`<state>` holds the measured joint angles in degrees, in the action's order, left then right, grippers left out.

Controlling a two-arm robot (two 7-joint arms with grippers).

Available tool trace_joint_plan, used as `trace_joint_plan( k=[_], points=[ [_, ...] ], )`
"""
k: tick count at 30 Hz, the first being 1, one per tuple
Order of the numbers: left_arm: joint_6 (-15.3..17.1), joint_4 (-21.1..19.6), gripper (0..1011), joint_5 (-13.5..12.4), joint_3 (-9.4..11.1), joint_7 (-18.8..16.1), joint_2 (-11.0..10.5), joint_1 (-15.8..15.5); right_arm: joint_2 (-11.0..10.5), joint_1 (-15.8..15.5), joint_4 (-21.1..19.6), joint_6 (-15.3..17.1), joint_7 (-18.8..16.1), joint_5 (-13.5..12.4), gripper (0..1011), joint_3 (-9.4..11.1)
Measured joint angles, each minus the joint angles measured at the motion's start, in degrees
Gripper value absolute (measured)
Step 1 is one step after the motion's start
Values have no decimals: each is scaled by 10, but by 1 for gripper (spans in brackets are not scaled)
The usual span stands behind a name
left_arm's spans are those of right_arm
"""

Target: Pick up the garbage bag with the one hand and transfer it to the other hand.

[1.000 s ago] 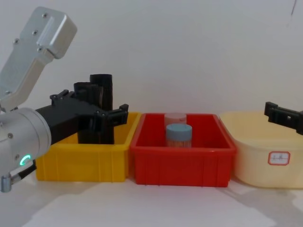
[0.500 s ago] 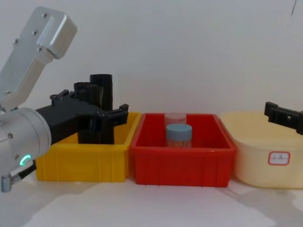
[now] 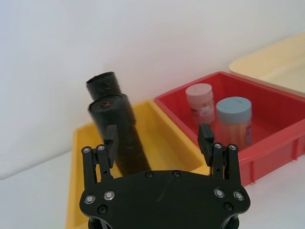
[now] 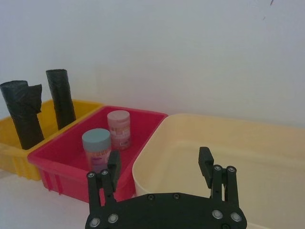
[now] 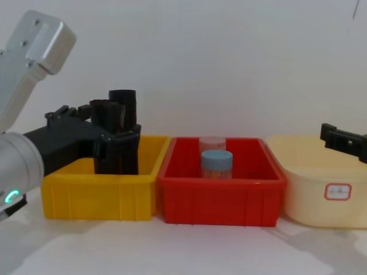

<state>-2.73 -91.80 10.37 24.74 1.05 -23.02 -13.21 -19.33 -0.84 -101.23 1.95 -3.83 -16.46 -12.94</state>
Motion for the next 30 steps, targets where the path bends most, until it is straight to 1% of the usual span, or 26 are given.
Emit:
trace_joint_plan(
  k=[6, 13, 20, 25, 30],
  points=[
    [-18, 13, 1002, -2, -11, 3, -5, -1, 0, 0, 0, 0, 0, 0, 1001, 0],
    [-35, 37, 1002, 2, -23, 9, -3, -11, 0, 0, 0, 0, 0, 0, 1001, 0],
    [-49, 75, 1001, 14, -33, 20, 8, -34, 0, 0, 0, 0, 0, 0, 1001, 0],
    [-57, 100, 1002, 20, -36, 28, 17, -49, 0, 0, 0, 0, 0, 0, 1001, 0],
    [-65, 137, 1001, 26, -38, 38, 31, -71, 0, 0, 0, 0, 0, 0, 1001, 0]
  ],
)
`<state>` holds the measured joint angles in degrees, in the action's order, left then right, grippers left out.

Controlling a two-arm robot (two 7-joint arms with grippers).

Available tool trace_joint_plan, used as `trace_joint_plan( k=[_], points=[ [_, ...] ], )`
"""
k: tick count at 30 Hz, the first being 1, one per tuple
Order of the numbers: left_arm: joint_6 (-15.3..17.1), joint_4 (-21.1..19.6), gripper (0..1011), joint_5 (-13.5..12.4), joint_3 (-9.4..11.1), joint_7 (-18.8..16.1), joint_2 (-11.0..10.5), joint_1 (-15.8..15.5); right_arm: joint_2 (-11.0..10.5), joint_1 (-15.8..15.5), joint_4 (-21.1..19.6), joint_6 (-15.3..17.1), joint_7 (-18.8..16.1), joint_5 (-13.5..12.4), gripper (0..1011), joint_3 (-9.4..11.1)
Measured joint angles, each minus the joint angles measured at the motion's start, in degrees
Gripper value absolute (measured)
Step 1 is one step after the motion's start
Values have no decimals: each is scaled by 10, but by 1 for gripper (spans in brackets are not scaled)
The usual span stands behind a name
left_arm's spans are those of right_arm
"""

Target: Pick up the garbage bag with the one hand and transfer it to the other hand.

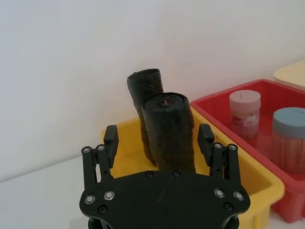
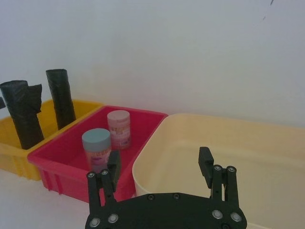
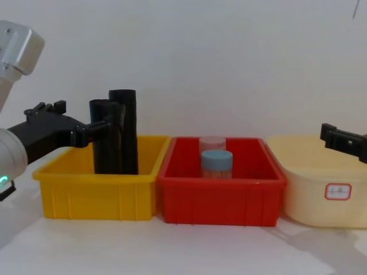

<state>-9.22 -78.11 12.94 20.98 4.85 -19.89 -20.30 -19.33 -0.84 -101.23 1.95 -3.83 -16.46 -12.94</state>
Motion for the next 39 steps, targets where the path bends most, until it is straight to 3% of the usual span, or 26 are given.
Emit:
trace_joint_plan(
  k=[16, 24, 32, 39],
  points=[
    [-27, 109, 1001, 8, 6, 39, 41, -67, 0, 0, 0, 0, 0, 0, 1001, 0],
    [-40, 163, 1002, 18, 11, 76, 61, -101, 0, 0, 0, 0, 0, 0, 1001, 0],
    [-44, 188, 840, 32, 10, 105, 72, -117, 0, 0, 0, 0, 0, 0, 1001, 0],
    [-47, 196, 637, 44, 3, 123, 78, -121, 0, 0, 0, 0, 0, 0, 1001, 0]
  ],
)
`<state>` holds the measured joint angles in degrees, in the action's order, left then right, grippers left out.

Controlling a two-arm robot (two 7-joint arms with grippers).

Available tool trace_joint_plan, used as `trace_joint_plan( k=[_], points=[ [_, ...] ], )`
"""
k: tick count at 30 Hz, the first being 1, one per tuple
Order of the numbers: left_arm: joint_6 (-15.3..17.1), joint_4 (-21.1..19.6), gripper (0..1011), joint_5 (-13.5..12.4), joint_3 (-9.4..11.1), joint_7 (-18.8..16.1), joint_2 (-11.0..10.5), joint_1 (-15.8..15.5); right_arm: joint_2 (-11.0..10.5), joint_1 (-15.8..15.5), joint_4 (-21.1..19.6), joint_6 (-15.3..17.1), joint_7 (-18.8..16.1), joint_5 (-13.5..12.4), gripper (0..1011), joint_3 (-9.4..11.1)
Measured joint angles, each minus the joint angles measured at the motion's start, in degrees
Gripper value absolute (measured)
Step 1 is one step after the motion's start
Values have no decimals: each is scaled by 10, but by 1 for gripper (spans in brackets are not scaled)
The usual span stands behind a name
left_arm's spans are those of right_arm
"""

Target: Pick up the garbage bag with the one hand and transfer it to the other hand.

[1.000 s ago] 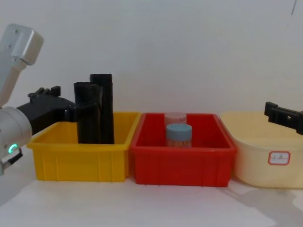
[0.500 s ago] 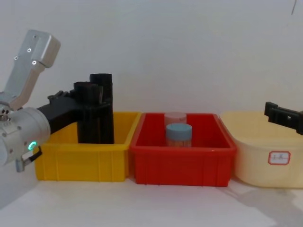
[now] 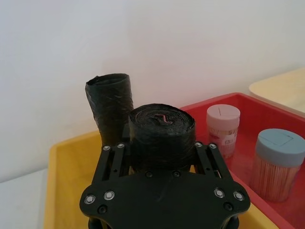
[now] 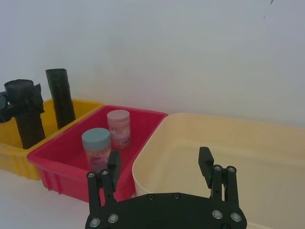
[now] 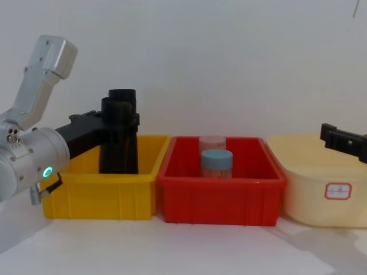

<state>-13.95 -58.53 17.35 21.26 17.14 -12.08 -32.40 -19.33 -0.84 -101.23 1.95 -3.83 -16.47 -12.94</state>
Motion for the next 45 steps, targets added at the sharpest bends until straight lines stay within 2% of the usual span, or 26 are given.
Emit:
trace_joint_plan(
  k=[3, 10, 26, 35, 45],
  points=[
    [-1, 0, 559, 3, -3, 4, 1, 0, 0, 0, 0, 0, 0, 0, 1001, 0],
    [-6, -14, 509, 6, -11, 9, 0, 6, 0, 0, 0, 0, 0, 0, 1001, 0],
    [-37, -94, 503, 7, -25, 22, -9, 23, 0, 0, 0, 0, 0, 0, 1001, 0],
    [-56, -136, 503, 23, -23, 61, -7, 24, 0, 0, 0, 0, 0, 0, 1001, 0],
    [-64, -148, 503, 52, -6, 119, 3, 13, 0, 0, 0, 0, 0, 0, 1001, 0]
  ],
)
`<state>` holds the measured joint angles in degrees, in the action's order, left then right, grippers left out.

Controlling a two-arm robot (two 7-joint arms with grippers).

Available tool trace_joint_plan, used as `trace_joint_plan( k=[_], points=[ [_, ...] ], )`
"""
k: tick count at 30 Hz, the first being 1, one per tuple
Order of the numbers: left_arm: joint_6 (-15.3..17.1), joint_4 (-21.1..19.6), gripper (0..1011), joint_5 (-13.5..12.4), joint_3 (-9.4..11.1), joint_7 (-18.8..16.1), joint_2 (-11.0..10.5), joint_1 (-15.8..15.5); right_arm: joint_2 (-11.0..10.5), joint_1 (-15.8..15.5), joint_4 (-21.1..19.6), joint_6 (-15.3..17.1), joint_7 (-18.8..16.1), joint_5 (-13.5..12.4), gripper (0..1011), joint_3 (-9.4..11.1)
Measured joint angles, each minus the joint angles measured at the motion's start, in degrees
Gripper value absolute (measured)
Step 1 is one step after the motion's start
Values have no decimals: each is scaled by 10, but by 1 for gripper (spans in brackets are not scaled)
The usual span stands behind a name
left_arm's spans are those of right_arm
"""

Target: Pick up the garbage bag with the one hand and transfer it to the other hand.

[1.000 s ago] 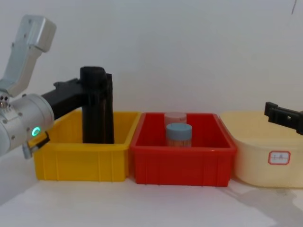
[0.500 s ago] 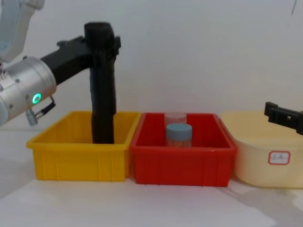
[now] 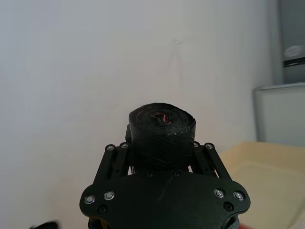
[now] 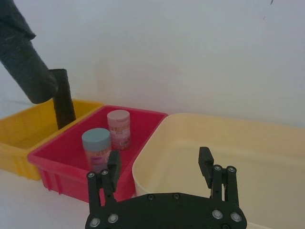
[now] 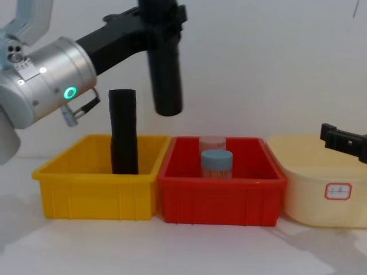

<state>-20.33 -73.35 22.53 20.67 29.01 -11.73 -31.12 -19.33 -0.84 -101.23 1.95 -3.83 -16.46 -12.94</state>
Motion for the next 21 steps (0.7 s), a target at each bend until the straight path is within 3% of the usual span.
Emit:
trace_joint_plan(
  k=[21],
  points=[
    [10, 41, 503, 69, 62, 136, 32, -32, 0, 0, 0, 0, 0, 0, 1001, 0]
  ],
)
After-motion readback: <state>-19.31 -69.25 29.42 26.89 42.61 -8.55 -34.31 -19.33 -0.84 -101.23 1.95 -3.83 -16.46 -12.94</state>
